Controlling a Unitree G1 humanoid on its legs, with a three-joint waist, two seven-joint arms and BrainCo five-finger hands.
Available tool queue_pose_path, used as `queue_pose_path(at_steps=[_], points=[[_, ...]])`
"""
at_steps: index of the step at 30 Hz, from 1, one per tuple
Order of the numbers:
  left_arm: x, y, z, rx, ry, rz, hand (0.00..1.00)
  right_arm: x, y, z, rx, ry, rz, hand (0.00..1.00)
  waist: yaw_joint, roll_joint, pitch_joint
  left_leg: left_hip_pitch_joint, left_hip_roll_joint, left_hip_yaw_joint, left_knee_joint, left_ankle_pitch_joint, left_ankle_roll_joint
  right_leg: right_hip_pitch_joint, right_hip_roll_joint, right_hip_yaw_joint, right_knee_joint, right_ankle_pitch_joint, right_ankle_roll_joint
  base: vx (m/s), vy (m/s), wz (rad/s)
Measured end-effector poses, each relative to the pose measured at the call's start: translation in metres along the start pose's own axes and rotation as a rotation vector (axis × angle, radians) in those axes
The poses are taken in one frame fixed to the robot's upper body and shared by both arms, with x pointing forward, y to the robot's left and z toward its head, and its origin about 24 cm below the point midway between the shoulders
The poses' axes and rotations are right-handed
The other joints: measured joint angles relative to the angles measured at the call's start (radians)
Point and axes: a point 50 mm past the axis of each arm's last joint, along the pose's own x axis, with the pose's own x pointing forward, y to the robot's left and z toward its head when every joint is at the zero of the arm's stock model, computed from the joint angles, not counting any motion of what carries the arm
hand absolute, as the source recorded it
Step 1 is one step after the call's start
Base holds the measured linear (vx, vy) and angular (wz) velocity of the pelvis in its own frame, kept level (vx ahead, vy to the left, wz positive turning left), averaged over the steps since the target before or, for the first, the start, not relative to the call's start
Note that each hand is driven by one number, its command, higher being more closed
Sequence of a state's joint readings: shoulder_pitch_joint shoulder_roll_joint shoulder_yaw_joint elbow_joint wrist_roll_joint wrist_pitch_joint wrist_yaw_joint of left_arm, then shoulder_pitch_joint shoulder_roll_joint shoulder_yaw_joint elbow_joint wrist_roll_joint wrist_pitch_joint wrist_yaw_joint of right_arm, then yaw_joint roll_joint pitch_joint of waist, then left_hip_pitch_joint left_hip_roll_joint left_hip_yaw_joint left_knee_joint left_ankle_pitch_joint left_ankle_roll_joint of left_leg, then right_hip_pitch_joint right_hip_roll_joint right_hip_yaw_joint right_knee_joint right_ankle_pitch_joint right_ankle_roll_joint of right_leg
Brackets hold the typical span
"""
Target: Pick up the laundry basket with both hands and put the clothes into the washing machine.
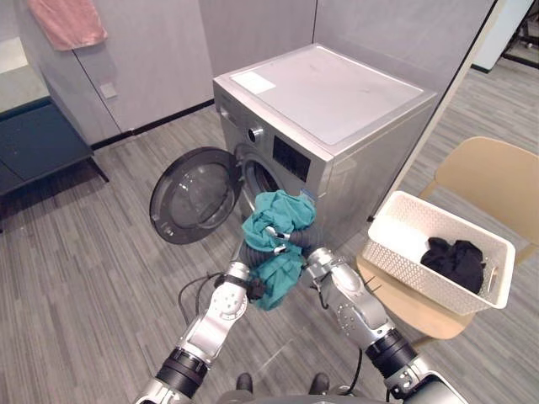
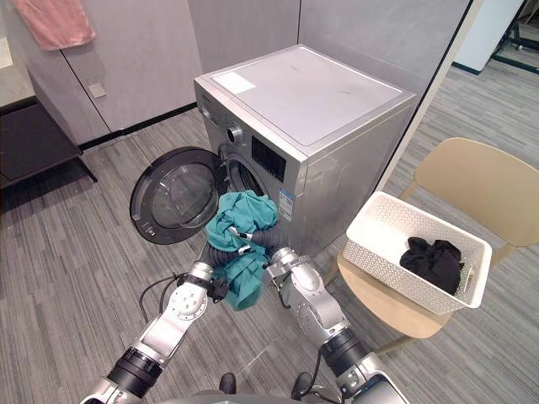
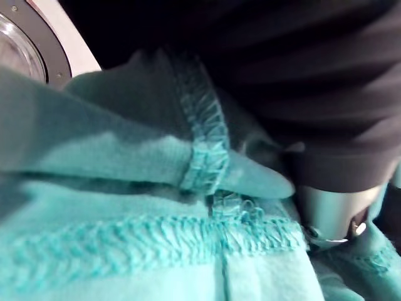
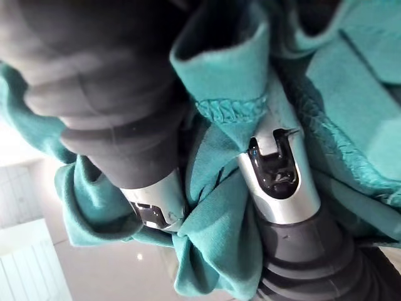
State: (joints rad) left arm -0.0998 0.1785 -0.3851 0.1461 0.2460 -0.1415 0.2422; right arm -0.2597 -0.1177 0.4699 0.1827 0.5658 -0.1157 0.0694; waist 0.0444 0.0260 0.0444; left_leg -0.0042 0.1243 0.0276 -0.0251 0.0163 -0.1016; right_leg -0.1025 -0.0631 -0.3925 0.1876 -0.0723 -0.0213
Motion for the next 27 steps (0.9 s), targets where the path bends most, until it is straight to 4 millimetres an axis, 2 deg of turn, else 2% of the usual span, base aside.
queue_pose_path(at_steps=[3,8,10,11,13,15,16,20,23,24,25,26,27], points=[[-0.004,-0.003,-0.003,-0.044,0.025,0.011,1.0,-0.006,-0.006,-0.001,-0.037,-0.001,-0.036,0.0,0.003,-0.014,-0.009,0.002,0.003,0.0,-0.005,0.001,0.001,0.0,0.003,0.0,0.001,-0.005,0.001,-0.01,-0.038,0.01],[-0.005,0.03,-0.017,-0.168,0.11,0.219,1.0,-0.032,-0.023,0.014,-0.281,-0.05,-0.136,0.0,-0.002,-0.023,-0.015,0.019,0.004,0.003,-0.013,0.007,0.001,0.008,0.012,0.005,-0.001,-0.009,0.005,0.03,-0.027,-0.03],[-0.007,0.036,-0.021,-0.174,0.124,0.244,1.0,-0.039,-0.032,0.022,-0.381,-0.071,-0.194,0.0,-0.002,-0.023,-0.015,0.02,0.003,0.004,-0.014,0.006,0.001,0.009,0.013,0.006,-0.003,-0.009,0.005,0.02,-0.005,0.0],[-0.013,0.04,-0.027,-0.183,0.153,0.265,1.0,-0.046,-0.043,0.028,-0.464,-0.077,-0.259,0.0,-0.004,-0.023,-0.015,0.022,0.001,0.003,-0.014,0.006,0.002,0.01,0.013,0.006,-0.008,-0.009,0.005,0.05,-0.007,0.01],[-0.023,0.041,-0.036,-0.195,0.195,0.283,1.0,-0.059,-0.057,0.027,-0.51,-0.056,-0.33,0.0,-0.003,-0.023,-0.015,0.025,0.0,0.003,-0.014,0.007,0.002,0.01,0.013,0.006,-0.01,-0.008,0.005,0.07,-0.006,0.02],[-0.043,0.042,-0.053,-0.223,0.285,0.319,1.0,-0.082,-0.074,0.019,-0.609,0.027,-0.429,0.0,-0.002,-0.023,-0.015,0.022,0.0,0.001,-0.016,0.007,0.003,0.01,0.013,0.004,-0.014,-0.005,0.0,0.06,-0.012,0.03],[-0.046,0.042,-0.056,-0.222,0.303,0.324,1.0,-0.087,-0.078,0.017,-0.63,0.047,-0.449,0.0,-0.003,-0.023,-0.015,0.02,0.0,0.001,-0.016,0.006,0.003,0.01,0.014,0.003,-0.015,-0.006,0.0,0.01,-0.023,0.03],[-0.066,0.05,-0.08,-0.216,0.424,0.361,1.0,-0.118,-0.104,-0.013,-0.731,0.273,-0.526,0.0,-0.005,-0.02,-0.013,-0.014,-0.001,-0.004,-0.012,-0.003,0.016,-0.011,0.008,-0.01,-0.007,-0.021,0.008,0.0,-0.024,0.1],[-0.077,0.051,-0.097,-0.206,0.509,0.352,1.0,-0.151,-0.128,-0.051,-0.694,0.513,-0.617,0.0,-0.002,-0.02,-0.004,-0.094,-0.01,-0.057,0.01,0.003,0.017,-0.059,-0.017,-0.07,0.038,-0.049,0.008,-0.01,-0.033,0.52],[-0.08,0.05,-0.101,-0.207,0.533,0.35,1.0,-0.158,-0.131,-0.059,-0.687,0.561,-0.638,0.0,-0.002,-0.023,-0.002,-0.108,-0.018,-0.068,0.014,0.012,0.029,-0.072,-0.032,-0.087,0.063,-0.065,0.011,0.02,-0.029,0.9],[-0.086,0.048,-0.108,-0.216,0.581,0.352,1.0,-0.172,-0.137,-0.07,-0.672,0.646,-0.678,0.0,-0.004,-0.027,0.01,-0.129,-0.037,-0.07,0.017,0.022,0.065,-0.086,-0.076,-0.133,0.104,-0.096,0.012,0.03,0.0,1.2],[-0.089,0.047,-0.113,-0.216,0.613,0.352,1.0,-0.185,-0.142,-0.079,-0.655,0.716,-0.719,0.0,-0.005,-0.033,0.023,-0.152,-0.047,-0.006,0.014,0.011,0.177,-0.09,-0.114,-0.183,0.123,-0.113,0.017,0.03,0.015,1.29],[-0.091,0.048,-0.114,-0.216,0.624,0.355,1.0,-0.191,-0.143,-0.083,-0.648,0.746,-0.737,0.0,-0.005,-0.034,0.026,-0.164,-0.039,0.059,0.015,0.007,0.223,-0.089,-0.126,-0.208,0.122,-0.116,0.019,0.06,0.039,1.68]])
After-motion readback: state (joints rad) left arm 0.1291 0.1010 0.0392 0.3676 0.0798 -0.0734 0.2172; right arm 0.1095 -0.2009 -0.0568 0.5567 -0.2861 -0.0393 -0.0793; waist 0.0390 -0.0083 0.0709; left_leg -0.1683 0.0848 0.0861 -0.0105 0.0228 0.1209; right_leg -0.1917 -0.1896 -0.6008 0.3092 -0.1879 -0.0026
